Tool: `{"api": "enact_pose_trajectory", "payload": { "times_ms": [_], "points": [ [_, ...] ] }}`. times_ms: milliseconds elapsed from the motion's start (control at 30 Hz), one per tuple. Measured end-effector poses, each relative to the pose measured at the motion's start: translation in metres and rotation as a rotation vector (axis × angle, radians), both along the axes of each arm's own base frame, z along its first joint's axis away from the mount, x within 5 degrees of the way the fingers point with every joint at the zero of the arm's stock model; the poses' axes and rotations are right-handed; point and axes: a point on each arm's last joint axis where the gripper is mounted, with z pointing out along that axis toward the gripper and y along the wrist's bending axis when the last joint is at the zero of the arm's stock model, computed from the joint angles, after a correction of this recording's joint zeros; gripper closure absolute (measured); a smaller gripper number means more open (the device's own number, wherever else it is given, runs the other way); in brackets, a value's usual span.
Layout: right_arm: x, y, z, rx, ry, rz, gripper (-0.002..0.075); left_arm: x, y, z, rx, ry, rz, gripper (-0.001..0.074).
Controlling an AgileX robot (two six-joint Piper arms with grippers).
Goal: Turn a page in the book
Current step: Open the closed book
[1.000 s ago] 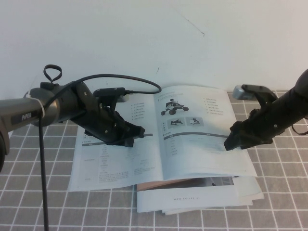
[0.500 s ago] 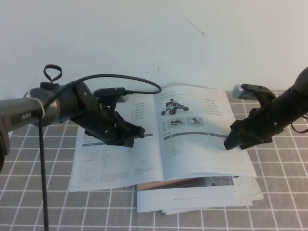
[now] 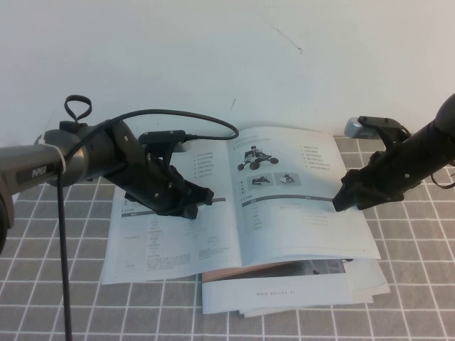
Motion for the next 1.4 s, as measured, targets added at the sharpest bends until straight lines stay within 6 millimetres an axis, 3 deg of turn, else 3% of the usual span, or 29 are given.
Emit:
{"api": "enact_pose_trajectory", "payload": {
  "times_ms": [233, 567, 1100, 1400],
  "points": [
    [0.002, -0.007, -0.001, -0.003, 0.006, -0.01, 0.0293, 0.0, 0.0, 0.0, 0.002, 0.003, -0.005, 0.0739],
    [0.001, -0.002, -0.007, 0.08, 0.057, 0.032, 0.0293, -0.001, 0.0, 0.0, 0.005, 0.008, -0.01, 0.0739],
    [0.023, -0.006, 0.034, 0.001, -0.039, 0.128, 0.0297, -0.001, 0.0, 0.0, 0.009, 0.005, -0.02, 0.0739],
    [0.023, -0.007, 0.036, -0.008, -0.014, 0.125, 0.0298, -0.001, 0.0, -0.001, 0.016, -0.003, -0.041, 0.0739]
  ]
}}
